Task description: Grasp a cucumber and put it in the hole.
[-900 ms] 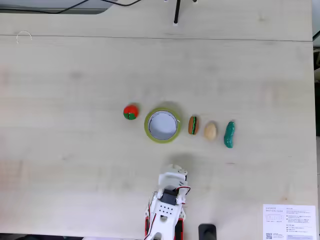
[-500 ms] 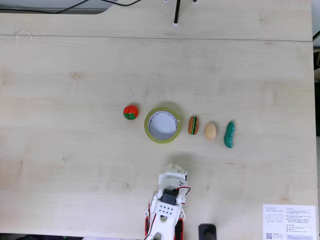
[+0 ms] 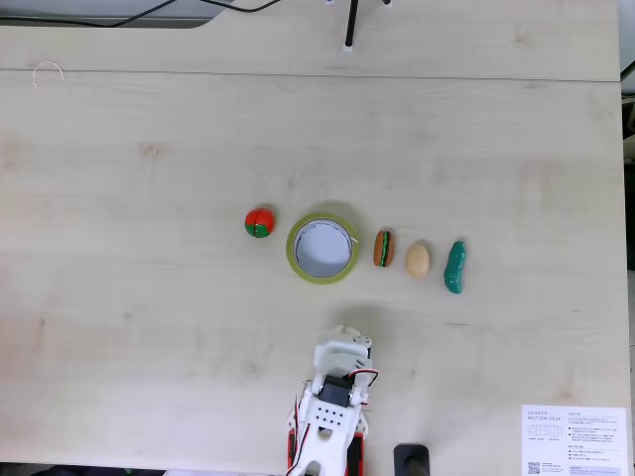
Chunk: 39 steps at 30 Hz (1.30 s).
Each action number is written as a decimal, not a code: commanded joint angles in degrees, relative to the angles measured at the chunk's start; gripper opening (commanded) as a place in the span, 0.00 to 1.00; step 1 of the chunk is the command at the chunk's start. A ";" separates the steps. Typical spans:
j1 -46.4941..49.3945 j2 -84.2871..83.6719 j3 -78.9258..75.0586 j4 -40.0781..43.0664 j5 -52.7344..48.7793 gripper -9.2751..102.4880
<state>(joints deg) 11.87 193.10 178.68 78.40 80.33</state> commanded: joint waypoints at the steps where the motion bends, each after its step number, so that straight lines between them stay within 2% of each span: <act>1: 0.18 -0.35 -0.44 1.32 10.02 0.08; 29: 0.18 0.00 -0.53 0.70 10.02 0.08; 33: 0.79 0.00 -0.97 -6.77 10.02 0.08; 39: 3.96 0.00 -1.05 -29.44 9.49 0.10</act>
<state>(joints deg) 13.89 193.10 178.68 61.96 80.33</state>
